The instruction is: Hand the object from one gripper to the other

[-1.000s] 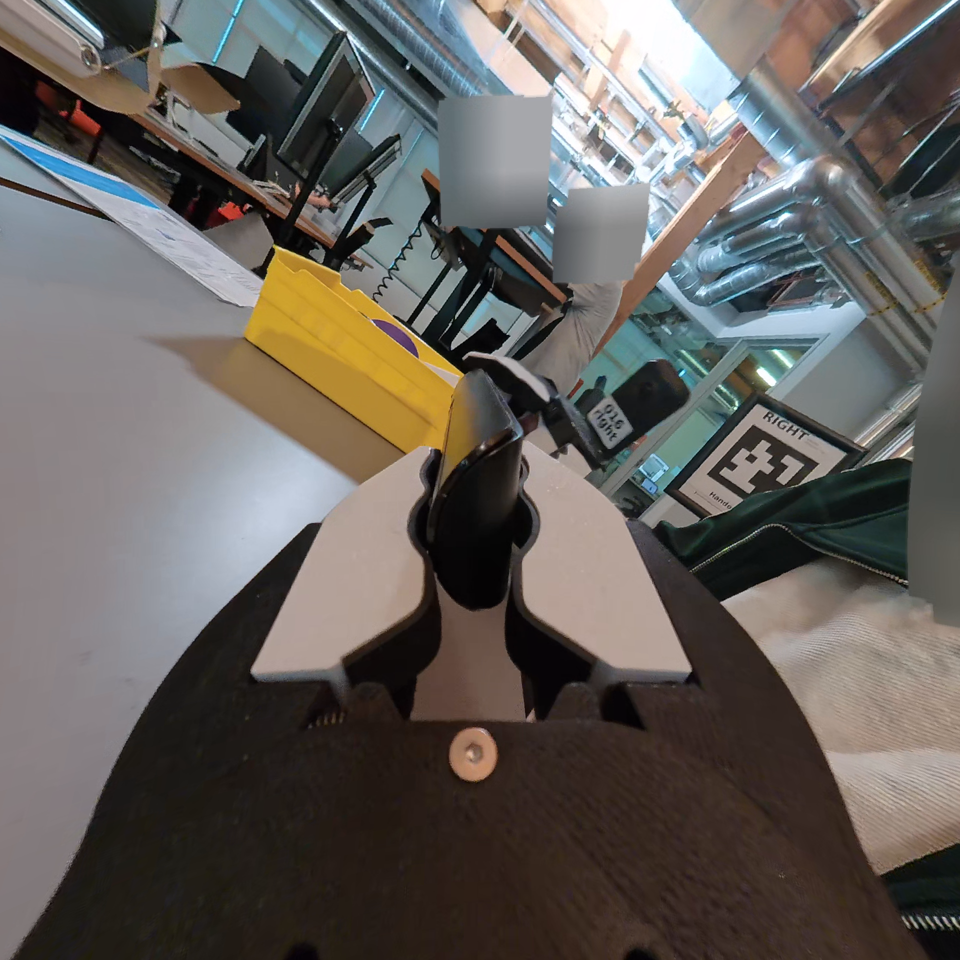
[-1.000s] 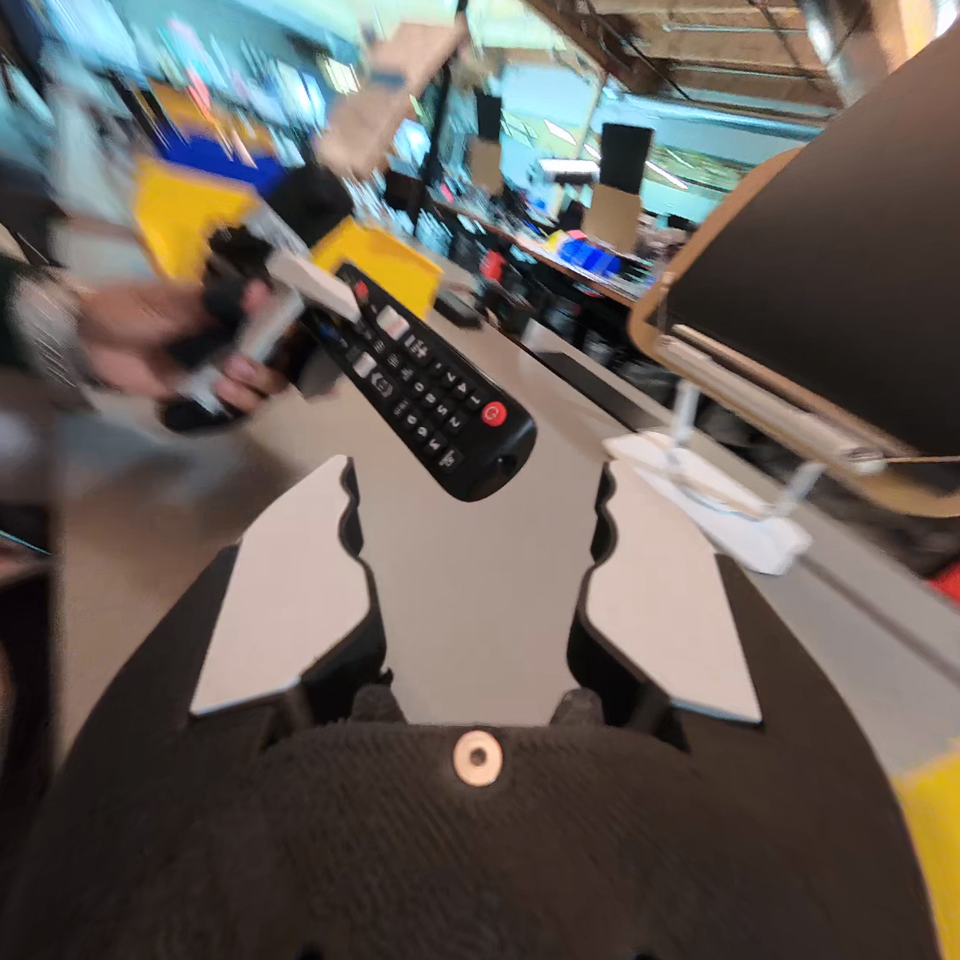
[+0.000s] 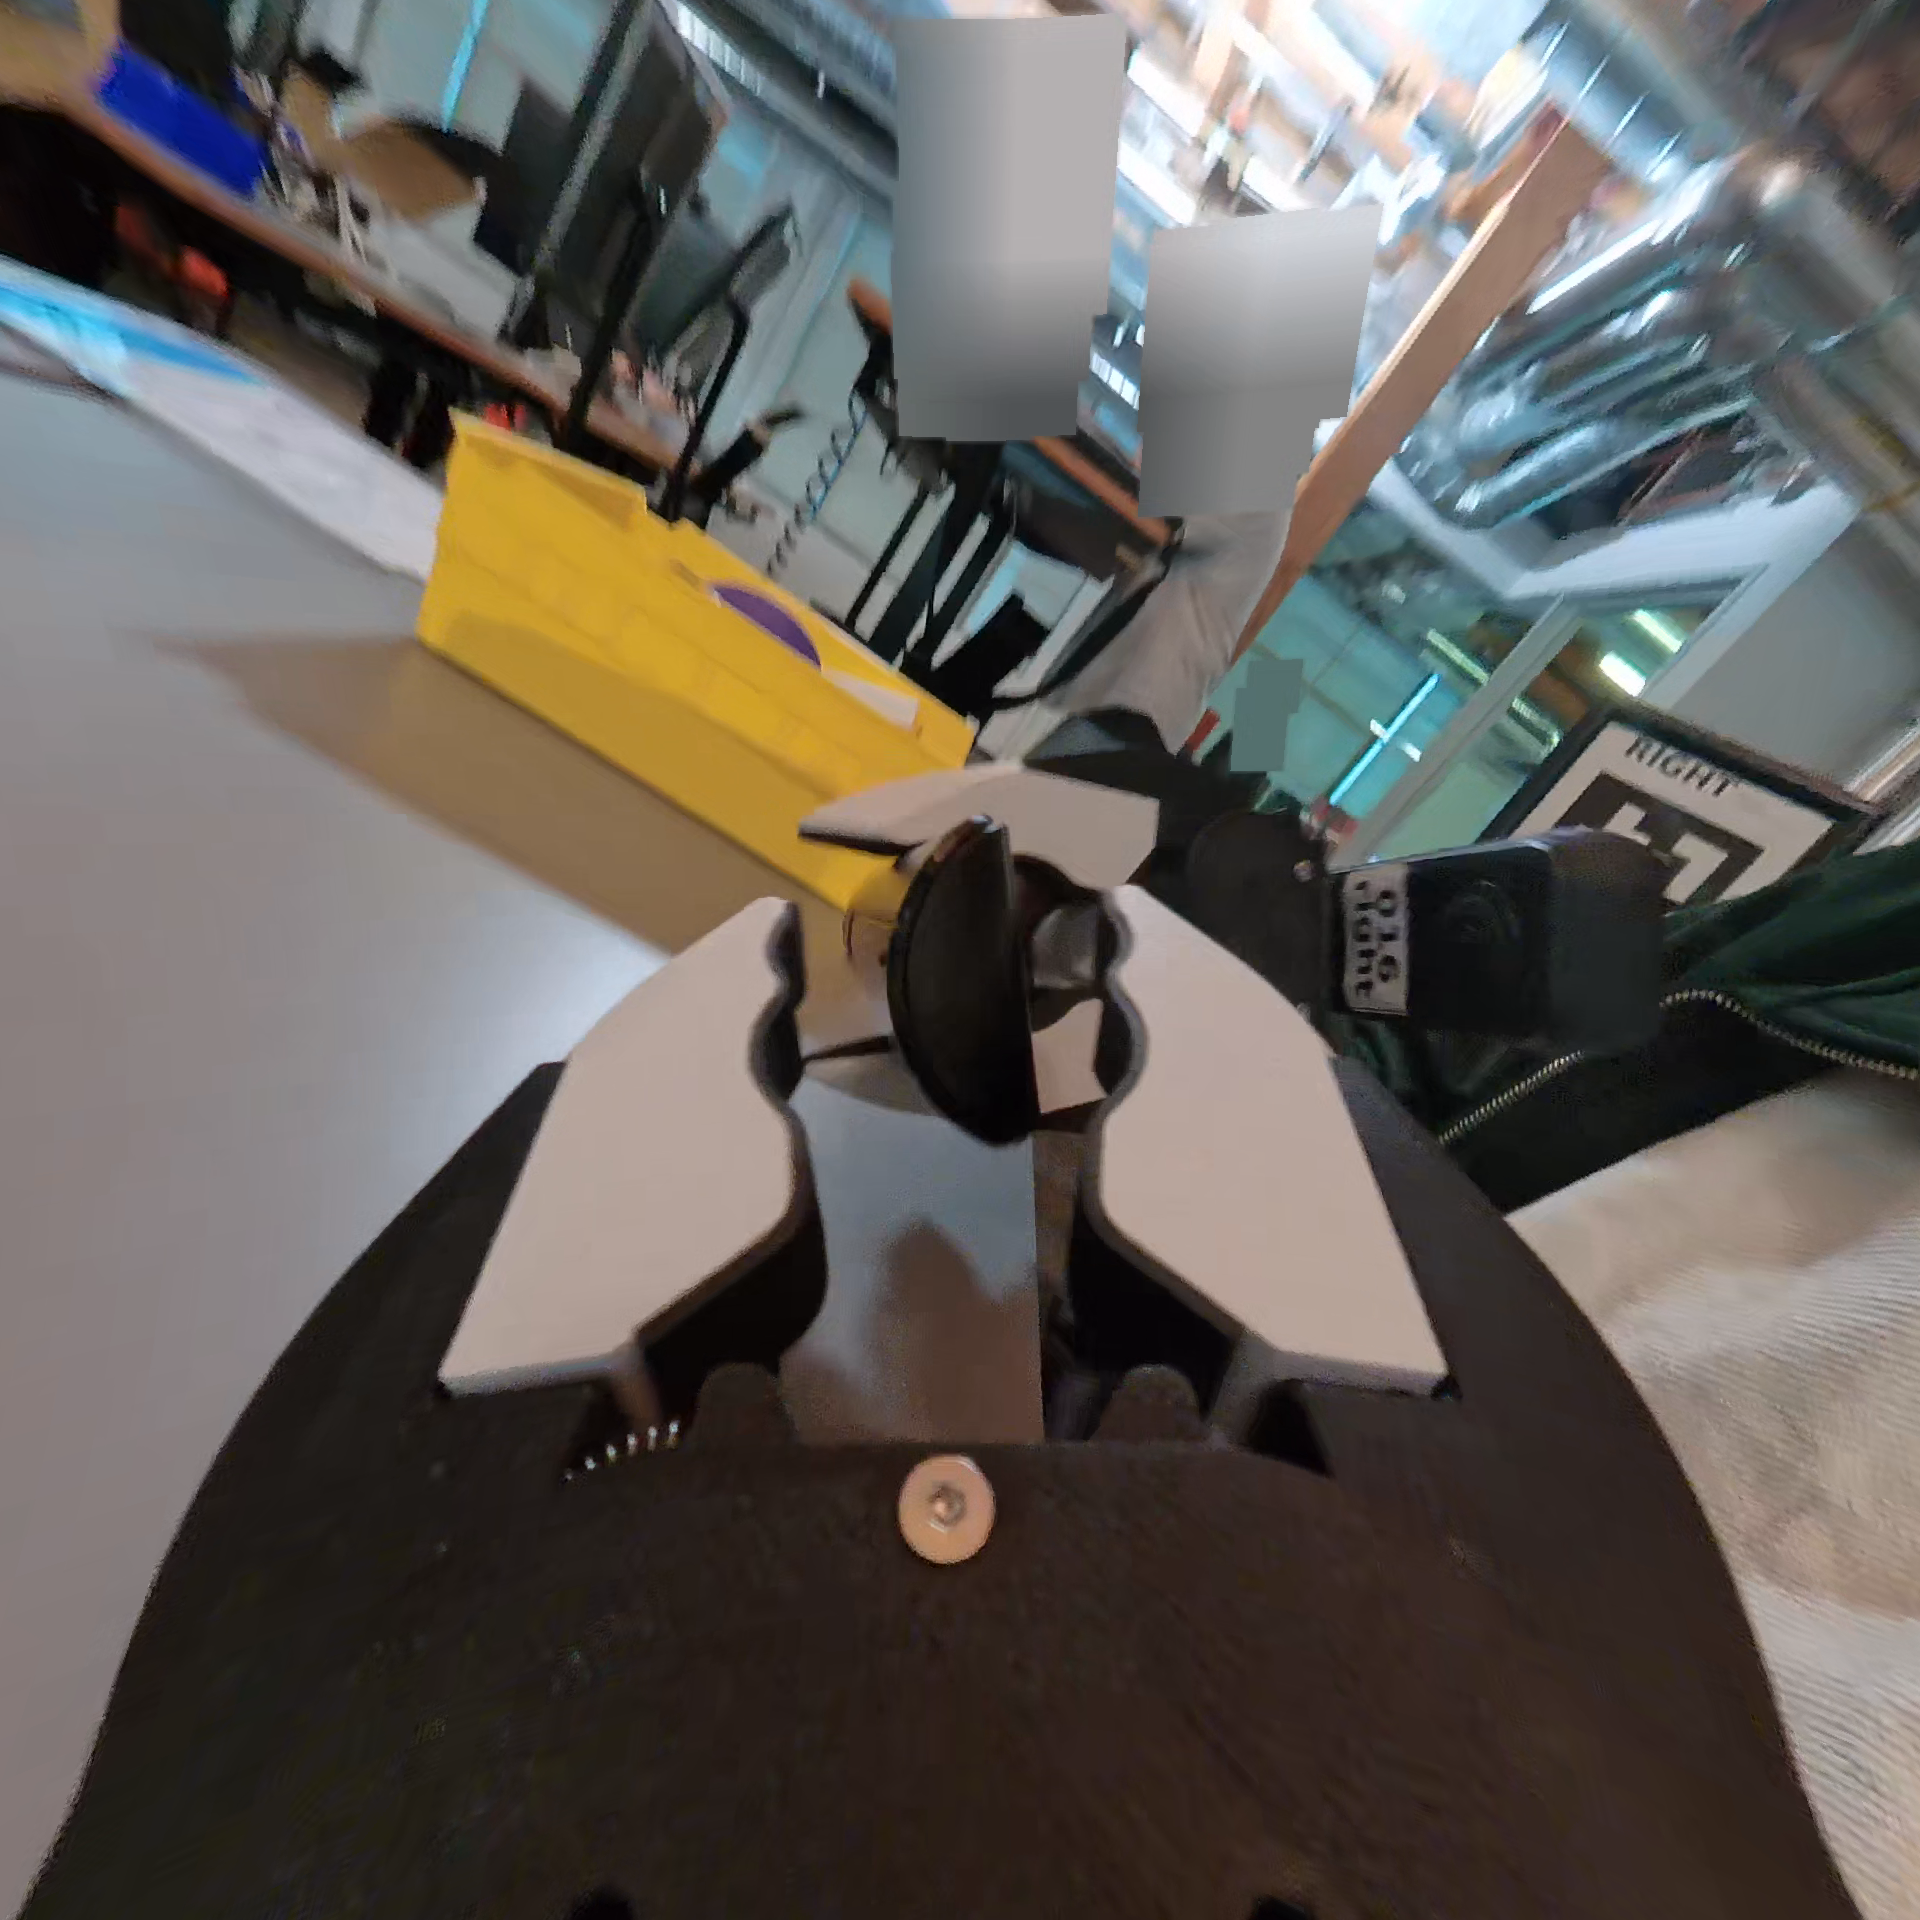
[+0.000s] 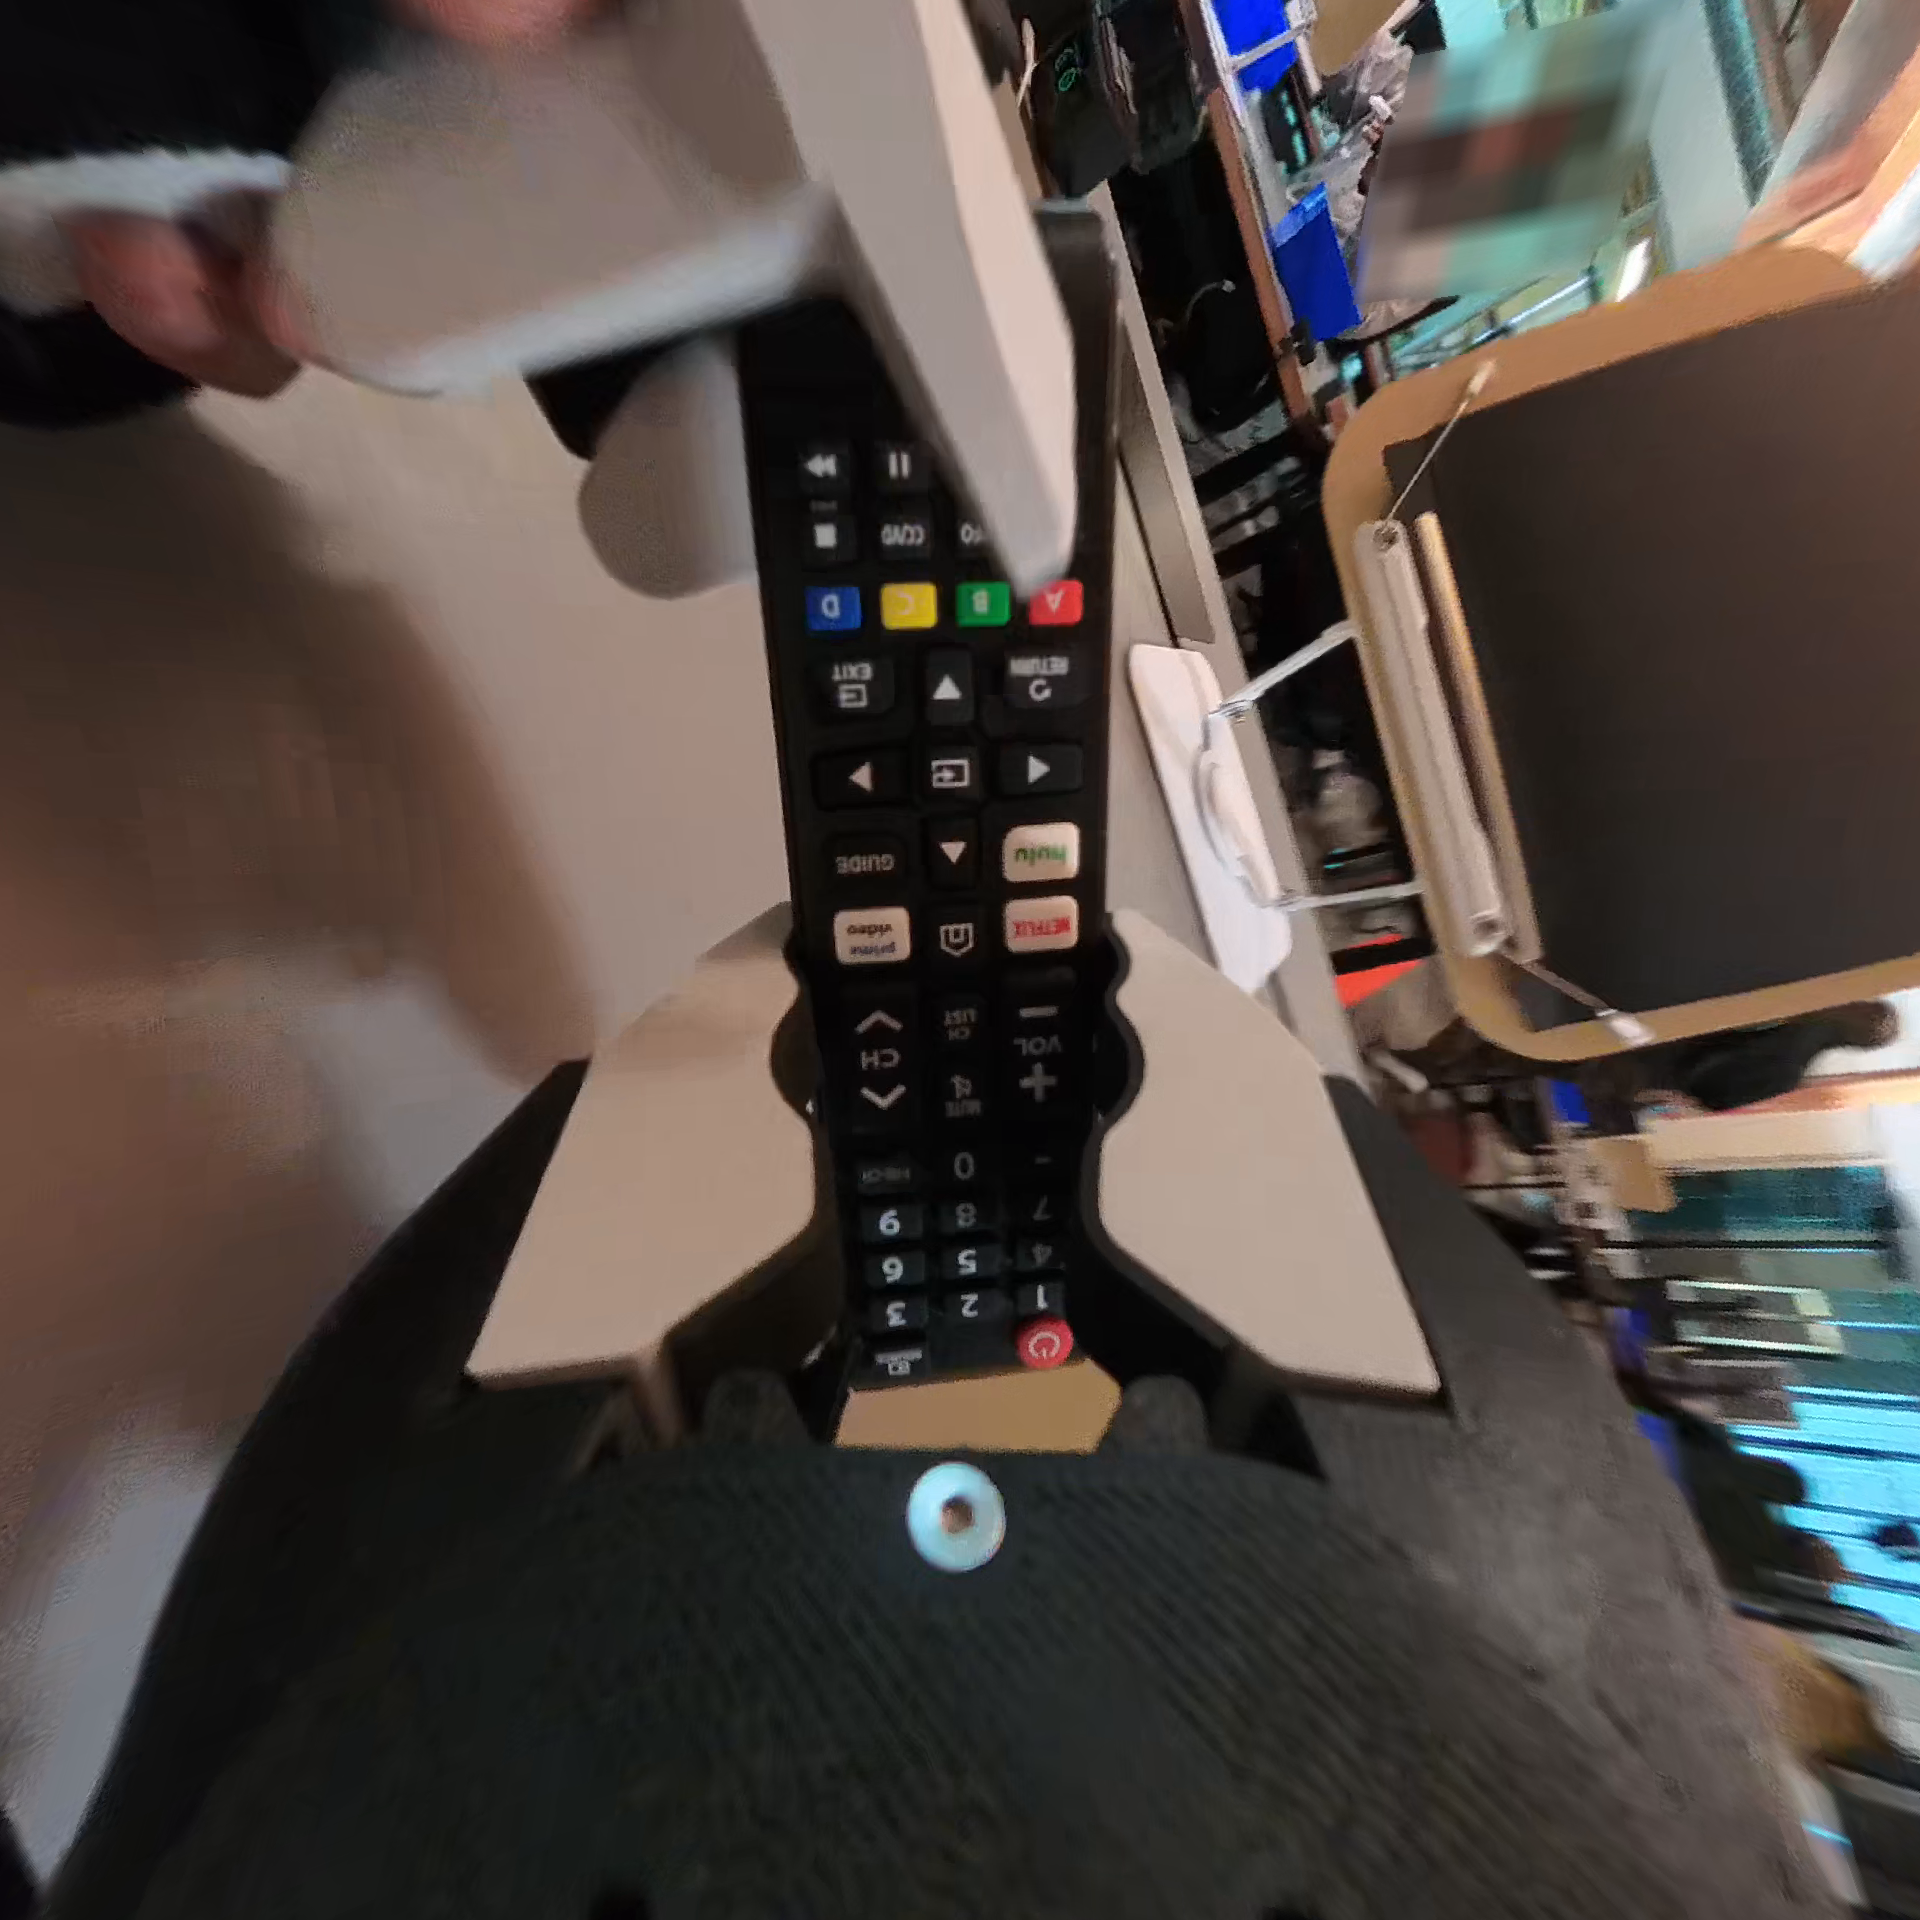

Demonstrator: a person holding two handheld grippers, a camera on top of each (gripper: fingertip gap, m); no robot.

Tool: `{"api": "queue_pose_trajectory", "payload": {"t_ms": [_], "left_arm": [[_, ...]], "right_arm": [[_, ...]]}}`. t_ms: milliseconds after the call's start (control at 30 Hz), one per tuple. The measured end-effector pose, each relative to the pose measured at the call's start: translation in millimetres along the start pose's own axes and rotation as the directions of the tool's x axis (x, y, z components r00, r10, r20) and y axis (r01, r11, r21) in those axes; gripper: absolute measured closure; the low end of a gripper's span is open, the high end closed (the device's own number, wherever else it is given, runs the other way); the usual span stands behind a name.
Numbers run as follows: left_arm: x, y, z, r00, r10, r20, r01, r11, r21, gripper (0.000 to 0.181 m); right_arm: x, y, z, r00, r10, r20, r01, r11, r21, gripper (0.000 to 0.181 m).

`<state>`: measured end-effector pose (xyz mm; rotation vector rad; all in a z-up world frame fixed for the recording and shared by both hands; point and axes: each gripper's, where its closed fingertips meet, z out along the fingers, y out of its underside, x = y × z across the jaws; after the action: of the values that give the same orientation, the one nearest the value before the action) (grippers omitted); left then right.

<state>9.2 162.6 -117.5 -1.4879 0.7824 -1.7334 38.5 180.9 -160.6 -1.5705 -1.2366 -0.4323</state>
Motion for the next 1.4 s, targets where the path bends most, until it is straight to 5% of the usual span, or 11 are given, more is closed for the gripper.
{"api": "queue_pose_trajectory", "payload": {"t_ms": [167, 267, 400, 500, 700, 1067, 1233, 1400], "left_arm": [[-1, -22, -10, 0.994, 0.111, 0.014, -0.111, 0.987, 0.113, 0.096], [6, -24, -10, 0.992, 0.126, -0.028, -0.121, 0.985, 0.121, 0.094], [27, -20, -2, 0.982, 0.153, -0.115, -0.142, 0.985, 0.095, 0.099], [40, -17, 4, 0.972, 0.197, -0.131, -0.193, 0.980, 0.043, 0.104], [55, -29, 4, 0.954, 0.277, -0.115, -0.274, 0.961, 0.039, 0.108], [59, -40, 0, 0.965, 0.229, -0.125, -0.222, 0.973, 0.071, 0.107], [68, -39, 0, 0.956, 0.248, -0.157, -0.241, 0.969, 0.058, 0.129], [70, -39, 0, 0.953, 0.262, -0.153, -0.259, 0.965, 0.040, 0.129]], "right_arm": [[11, -8, -5, 0.898, 0.383, 0.215, -0.419, 0.895, 0.153, 0.130], [15, -29, -19, 0.716, 0.533, 0.452, -0.675, 0.693, 0.253, 0.130], [19, -53, -35, 0.420, 0.574, 0.703, -0.899, 0.371, 0.234, 0.130], [14, -63, -36, 0.323, 0.552, 0.768, -0.941, 0.272, 0.200, 0.130], [-2, -84, -37, 0.279, 0.499, 0.820, -0.954, 0.244, 0.176, 0.130], [-22, -97, -39, 0.329, 0.448, 0.831, -0.925, 0.330, 0.189, 0.130], [-26, -100, -41, 0.322, 0.432, 0.843, -0.925, 0.332, 0.184, 0.130], [-26, -102, -43, 0.329, 0.429, 0.841, -0.925, 0.325, 0.196, 0.130]]}}
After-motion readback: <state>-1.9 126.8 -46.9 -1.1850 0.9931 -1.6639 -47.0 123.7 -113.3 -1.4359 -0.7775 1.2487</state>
